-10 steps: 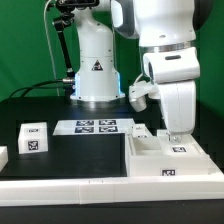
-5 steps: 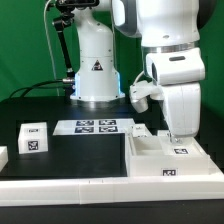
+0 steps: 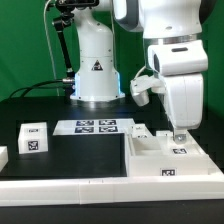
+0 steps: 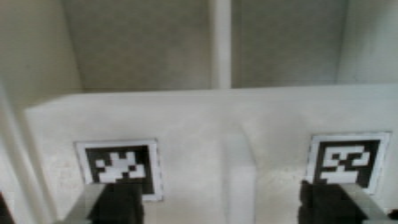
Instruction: Assemble cabinet
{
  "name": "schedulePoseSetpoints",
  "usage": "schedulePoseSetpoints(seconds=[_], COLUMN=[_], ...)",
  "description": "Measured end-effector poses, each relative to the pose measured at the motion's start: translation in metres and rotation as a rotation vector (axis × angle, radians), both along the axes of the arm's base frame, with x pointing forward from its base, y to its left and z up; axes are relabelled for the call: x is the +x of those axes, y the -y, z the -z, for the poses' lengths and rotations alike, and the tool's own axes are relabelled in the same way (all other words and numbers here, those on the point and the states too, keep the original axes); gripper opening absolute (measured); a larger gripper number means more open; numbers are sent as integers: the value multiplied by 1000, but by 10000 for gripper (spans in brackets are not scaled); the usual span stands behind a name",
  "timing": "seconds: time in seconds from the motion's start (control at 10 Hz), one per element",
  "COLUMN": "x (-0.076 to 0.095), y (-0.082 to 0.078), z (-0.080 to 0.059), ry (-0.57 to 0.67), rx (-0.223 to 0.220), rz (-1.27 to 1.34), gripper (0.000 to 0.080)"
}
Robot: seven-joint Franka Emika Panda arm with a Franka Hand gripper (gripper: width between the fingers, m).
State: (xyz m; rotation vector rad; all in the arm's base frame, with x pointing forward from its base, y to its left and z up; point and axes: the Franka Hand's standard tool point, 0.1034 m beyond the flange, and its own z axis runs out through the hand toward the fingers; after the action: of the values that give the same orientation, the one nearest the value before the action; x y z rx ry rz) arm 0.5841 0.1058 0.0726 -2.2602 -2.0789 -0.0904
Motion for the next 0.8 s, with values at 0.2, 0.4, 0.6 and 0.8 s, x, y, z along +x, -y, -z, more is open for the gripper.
schedulePoseSetpoints(seconds=[0.2, 0.4, 0.6, 0.8], x=[-15, -36, -69, -95], y=[6, 16, 25, 31], z=[-9, -19, -26, -21], ry=[35, 74, 94, 86], rx=[-7, -13, -29, -39], rz=[8, 46, 58, 30], gripper=[725, 776, 795, 797])
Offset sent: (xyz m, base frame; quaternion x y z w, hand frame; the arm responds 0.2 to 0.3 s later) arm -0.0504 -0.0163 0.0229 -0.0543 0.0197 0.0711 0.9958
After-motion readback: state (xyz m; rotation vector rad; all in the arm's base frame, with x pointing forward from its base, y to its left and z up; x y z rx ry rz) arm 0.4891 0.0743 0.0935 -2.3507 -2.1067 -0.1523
